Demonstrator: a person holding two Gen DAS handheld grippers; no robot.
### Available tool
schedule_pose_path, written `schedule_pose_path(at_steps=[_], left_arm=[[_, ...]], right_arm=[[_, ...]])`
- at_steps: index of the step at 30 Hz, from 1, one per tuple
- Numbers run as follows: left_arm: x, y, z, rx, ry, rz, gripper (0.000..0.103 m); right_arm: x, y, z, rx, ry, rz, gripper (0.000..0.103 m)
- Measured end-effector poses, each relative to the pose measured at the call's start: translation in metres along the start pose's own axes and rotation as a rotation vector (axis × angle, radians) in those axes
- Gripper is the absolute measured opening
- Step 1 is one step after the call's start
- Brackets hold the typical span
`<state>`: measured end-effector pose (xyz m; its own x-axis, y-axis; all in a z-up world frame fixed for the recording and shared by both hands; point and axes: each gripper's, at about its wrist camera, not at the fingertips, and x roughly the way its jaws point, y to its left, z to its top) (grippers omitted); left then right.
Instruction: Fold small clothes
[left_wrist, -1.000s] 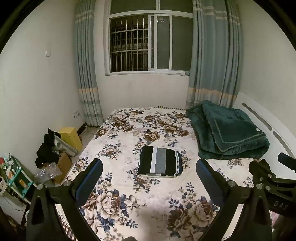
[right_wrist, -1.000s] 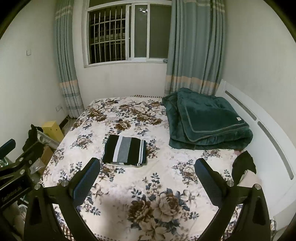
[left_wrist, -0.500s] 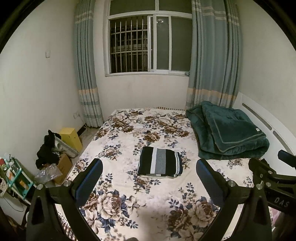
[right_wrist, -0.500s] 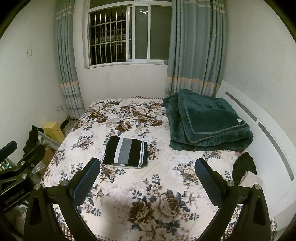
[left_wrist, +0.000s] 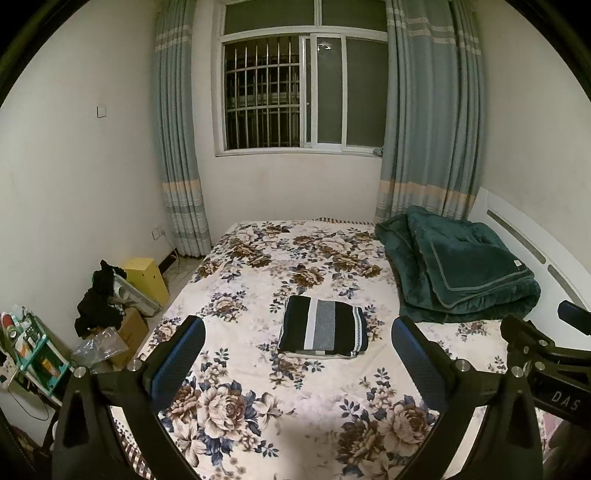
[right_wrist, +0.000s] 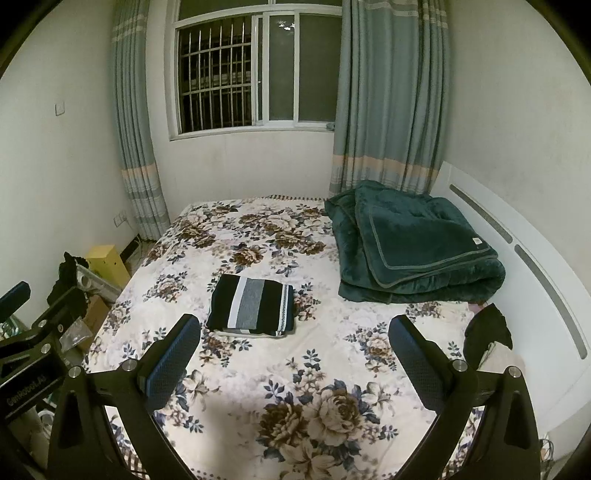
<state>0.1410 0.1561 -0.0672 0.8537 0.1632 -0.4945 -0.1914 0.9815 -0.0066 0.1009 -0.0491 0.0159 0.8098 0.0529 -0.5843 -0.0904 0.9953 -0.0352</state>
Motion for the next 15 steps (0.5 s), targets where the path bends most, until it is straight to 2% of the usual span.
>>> schedule_pose_path(at_steps=[15], left_arm=[[-0.0004, 0.0011, -0.0001, 0.0, 0.001, 0.0, 0.103]], right_arm=[[-0.0014, 0.0016, 0.0012, -0.001, -0.002, -0.008, 0.103]])
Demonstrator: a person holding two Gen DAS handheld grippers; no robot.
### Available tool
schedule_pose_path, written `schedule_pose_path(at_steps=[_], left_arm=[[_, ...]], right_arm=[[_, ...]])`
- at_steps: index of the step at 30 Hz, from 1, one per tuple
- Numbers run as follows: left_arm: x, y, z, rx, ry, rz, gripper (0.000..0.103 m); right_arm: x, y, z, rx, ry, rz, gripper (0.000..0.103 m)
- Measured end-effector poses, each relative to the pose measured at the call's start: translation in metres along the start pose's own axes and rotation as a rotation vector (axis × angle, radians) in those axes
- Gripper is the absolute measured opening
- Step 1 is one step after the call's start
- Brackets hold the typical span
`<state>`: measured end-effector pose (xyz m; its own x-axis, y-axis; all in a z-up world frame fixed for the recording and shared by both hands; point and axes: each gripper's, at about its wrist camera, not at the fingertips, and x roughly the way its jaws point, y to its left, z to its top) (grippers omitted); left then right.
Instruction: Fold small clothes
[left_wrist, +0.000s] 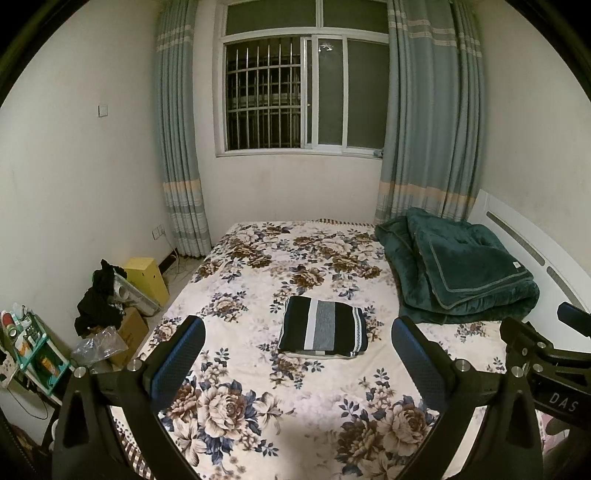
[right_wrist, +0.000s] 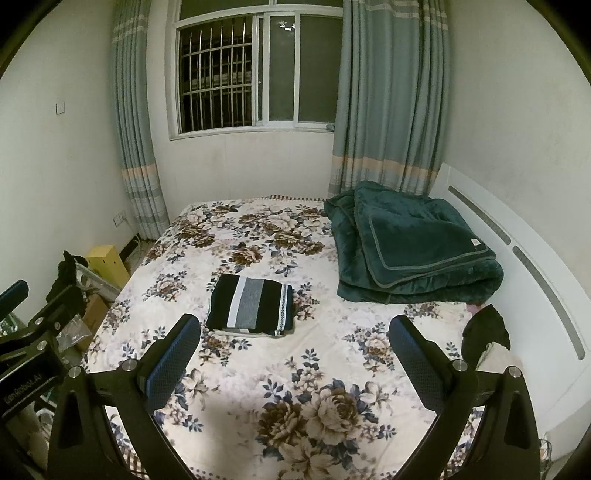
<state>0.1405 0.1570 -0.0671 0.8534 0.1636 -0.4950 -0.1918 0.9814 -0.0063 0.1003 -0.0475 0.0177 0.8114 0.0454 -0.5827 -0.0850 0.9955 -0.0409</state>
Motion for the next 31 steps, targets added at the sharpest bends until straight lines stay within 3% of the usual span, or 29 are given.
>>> schedule_pose_path(at_steps=[31], left_arm=[[-0.01, -0.006, 0.001, -0.005, -0.002, 0.008, 0.103]], right_arm=[[-0.006, 0.005, 0.003, 0.016, 0.004, -0.001, 0.103]])
